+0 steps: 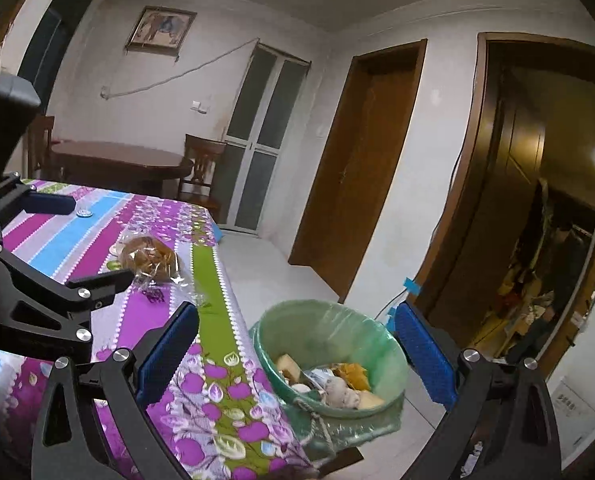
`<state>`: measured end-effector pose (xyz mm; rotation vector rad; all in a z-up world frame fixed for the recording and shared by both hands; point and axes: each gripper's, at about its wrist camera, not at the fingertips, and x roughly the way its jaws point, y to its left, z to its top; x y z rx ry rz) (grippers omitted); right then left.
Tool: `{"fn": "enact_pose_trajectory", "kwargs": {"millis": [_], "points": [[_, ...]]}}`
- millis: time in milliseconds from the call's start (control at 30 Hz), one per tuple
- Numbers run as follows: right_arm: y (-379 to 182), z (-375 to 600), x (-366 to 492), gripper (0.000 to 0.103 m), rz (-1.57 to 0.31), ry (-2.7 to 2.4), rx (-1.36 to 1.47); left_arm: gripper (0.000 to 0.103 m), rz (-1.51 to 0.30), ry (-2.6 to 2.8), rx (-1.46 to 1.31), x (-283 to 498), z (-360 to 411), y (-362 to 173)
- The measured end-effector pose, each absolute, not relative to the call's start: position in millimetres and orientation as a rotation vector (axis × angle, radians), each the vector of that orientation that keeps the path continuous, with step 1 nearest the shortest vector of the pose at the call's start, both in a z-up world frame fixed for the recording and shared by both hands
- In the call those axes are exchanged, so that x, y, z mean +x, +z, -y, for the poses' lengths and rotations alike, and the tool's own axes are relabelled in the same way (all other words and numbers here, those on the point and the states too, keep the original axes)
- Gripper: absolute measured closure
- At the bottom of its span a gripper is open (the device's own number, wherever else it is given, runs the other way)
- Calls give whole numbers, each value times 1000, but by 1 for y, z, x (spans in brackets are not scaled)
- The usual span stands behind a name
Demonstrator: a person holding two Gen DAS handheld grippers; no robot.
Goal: Collect trash
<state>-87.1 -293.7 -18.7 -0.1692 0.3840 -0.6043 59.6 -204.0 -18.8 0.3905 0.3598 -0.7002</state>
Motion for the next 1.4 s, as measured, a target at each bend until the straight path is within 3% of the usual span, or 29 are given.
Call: {"fn": "enact_pose_trajectory", "kwargs": {"millis": [267,767,1400], "points": [[-20,311,-125,5,-419,-629,44,6,-353,-749,339,37,194,-16],[-22,334,-189,5,-387,-729,105,6,-416,-852,374,0,221,-28],[-26,346,-189,5,-400,-745,149,6,-479,-985,329,-32,235,-37]]}}
